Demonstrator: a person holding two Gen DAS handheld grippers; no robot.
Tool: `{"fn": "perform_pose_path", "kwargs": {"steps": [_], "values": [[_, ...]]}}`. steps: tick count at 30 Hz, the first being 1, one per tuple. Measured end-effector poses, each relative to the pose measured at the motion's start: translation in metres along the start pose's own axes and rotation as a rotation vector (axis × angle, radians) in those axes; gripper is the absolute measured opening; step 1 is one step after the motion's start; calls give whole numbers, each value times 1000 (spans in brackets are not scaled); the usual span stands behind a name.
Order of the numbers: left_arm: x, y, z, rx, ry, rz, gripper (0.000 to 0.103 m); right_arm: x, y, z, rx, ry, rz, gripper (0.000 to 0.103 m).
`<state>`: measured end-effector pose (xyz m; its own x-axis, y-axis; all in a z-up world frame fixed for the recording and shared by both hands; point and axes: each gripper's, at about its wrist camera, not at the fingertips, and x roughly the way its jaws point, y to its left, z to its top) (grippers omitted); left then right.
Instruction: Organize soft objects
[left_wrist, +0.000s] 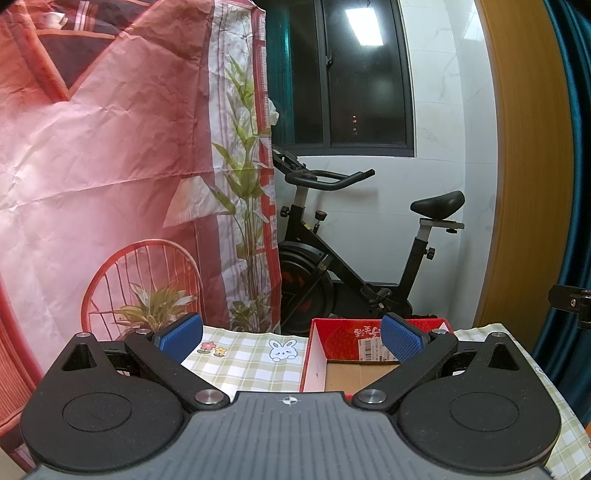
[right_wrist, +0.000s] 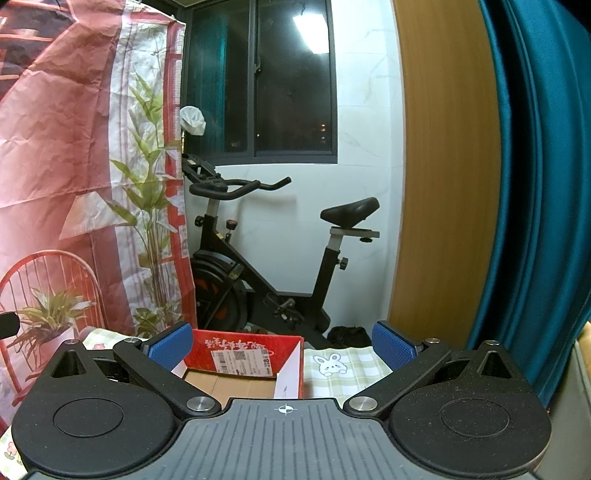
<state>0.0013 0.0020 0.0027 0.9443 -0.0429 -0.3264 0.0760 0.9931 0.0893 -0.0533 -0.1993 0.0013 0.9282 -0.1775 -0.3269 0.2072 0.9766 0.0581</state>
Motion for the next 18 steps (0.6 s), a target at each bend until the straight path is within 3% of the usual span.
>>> {"fn": "perform_pose_path", "kwargs": {"steps": [18], "values": [[6, -2, -9, 13, -4, -9, 103, 2, 2, -8, 29, -3, 41, 103]]}}
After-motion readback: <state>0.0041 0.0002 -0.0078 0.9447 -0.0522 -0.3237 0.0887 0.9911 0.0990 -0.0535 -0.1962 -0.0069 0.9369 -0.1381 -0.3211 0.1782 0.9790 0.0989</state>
